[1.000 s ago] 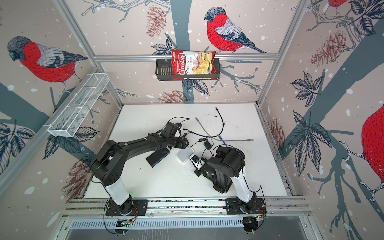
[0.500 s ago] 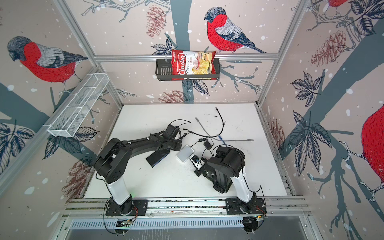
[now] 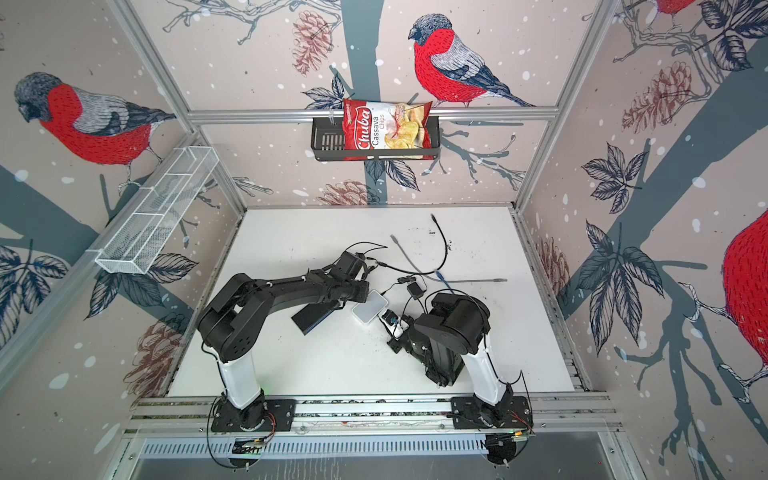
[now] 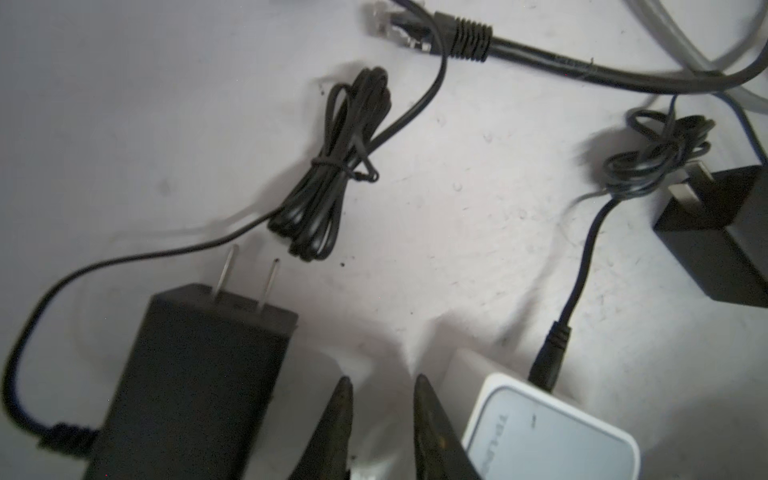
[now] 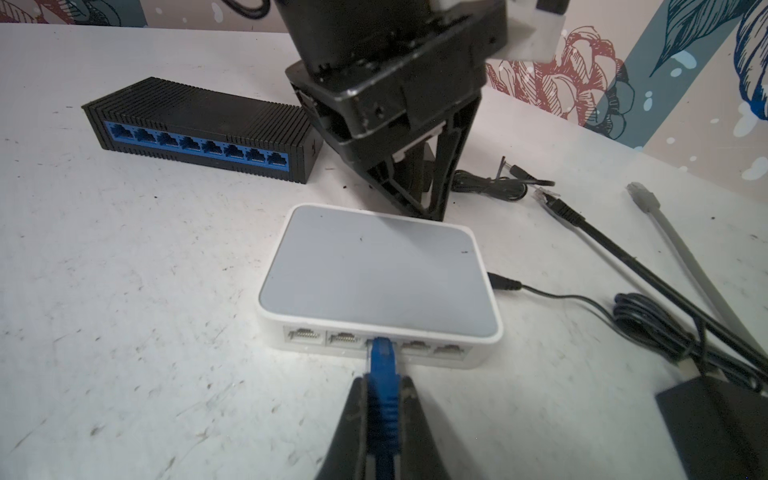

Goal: Insert the plug into the switch port

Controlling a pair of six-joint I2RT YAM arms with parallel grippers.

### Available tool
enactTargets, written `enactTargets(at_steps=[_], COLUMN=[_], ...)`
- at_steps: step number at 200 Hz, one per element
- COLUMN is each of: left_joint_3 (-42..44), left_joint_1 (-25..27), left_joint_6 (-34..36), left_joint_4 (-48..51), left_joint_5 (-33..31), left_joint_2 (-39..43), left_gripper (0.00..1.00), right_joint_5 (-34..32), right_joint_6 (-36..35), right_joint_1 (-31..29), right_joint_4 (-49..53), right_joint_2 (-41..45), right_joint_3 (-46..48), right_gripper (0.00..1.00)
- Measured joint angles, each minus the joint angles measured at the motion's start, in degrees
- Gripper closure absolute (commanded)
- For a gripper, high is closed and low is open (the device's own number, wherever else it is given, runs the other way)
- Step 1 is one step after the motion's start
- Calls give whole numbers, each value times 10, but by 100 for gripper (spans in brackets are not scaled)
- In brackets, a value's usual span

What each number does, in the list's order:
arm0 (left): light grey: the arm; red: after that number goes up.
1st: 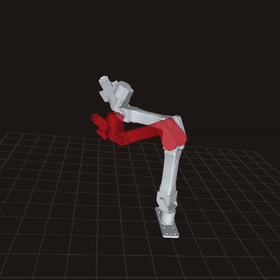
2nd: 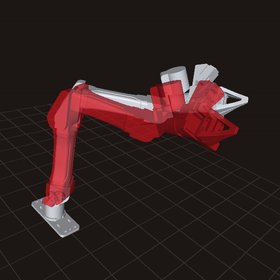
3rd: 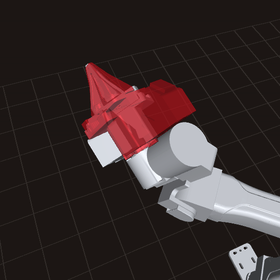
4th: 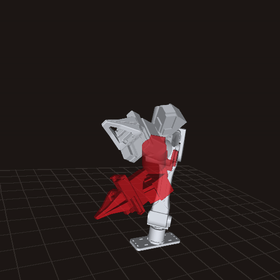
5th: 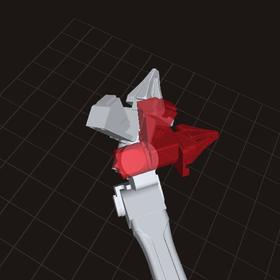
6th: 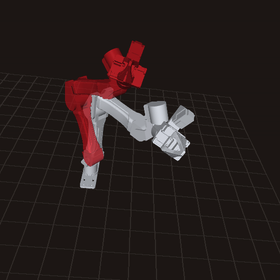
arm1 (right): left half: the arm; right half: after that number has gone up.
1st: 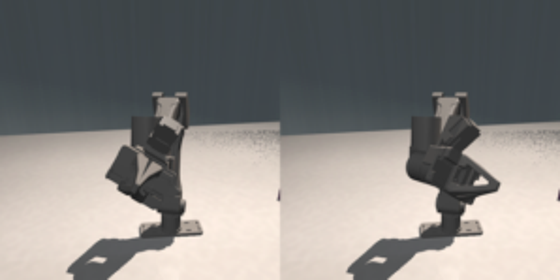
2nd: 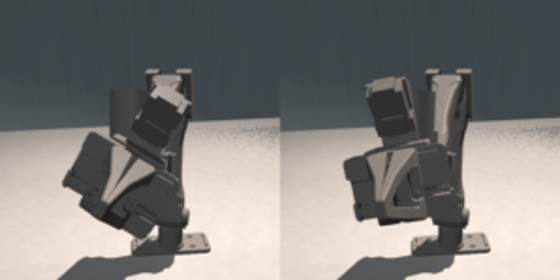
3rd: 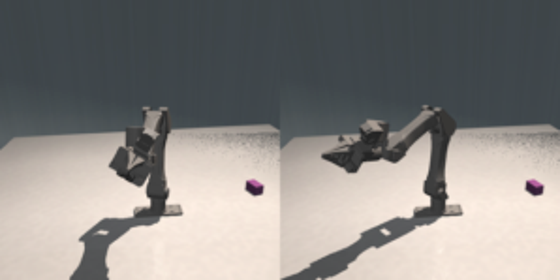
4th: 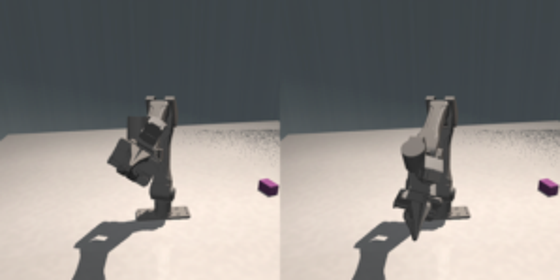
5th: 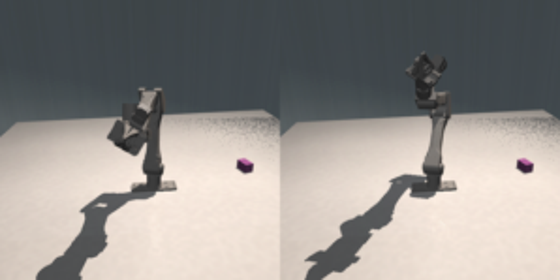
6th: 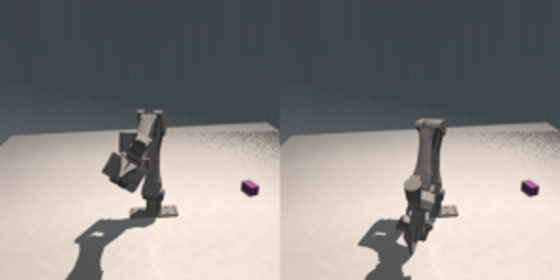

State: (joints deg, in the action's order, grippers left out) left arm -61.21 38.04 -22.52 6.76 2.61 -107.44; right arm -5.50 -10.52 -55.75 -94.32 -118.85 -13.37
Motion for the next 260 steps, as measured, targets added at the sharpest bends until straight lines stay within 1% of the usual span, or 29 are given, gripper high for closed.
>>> enactTargets(at_steps=[24, 84, 124, 184, 260], left_joint_3=[4, 27, 47, 56, 73], left_joint_1=[8, 23, 30, 36, 52], left_joint_6=[-3, -46, -72, -81, -95], left_joint_4=[-21, -79, -115, -139, -213], left_joint_5=[-17, -59, -73, -75, -75], left_joint_2=[-6, -8, -7, -6, -13], left_gripper=[80, 86, 89, 94, 100], right_joint_5=[0, -6, -27, -52, -65], right_joint_6=[0, 7, 19, 29, 33], right_joint_1=[-1, -2, -9, -16, -16], right_joint_4=[8, 34, 42, 47, 60], right_joint_2=[1, 4, 4, 3, -1], right_joint_3=[-7, -27, -32, -37, -56], right_gripper=[100, 100, 100, 100, 100])
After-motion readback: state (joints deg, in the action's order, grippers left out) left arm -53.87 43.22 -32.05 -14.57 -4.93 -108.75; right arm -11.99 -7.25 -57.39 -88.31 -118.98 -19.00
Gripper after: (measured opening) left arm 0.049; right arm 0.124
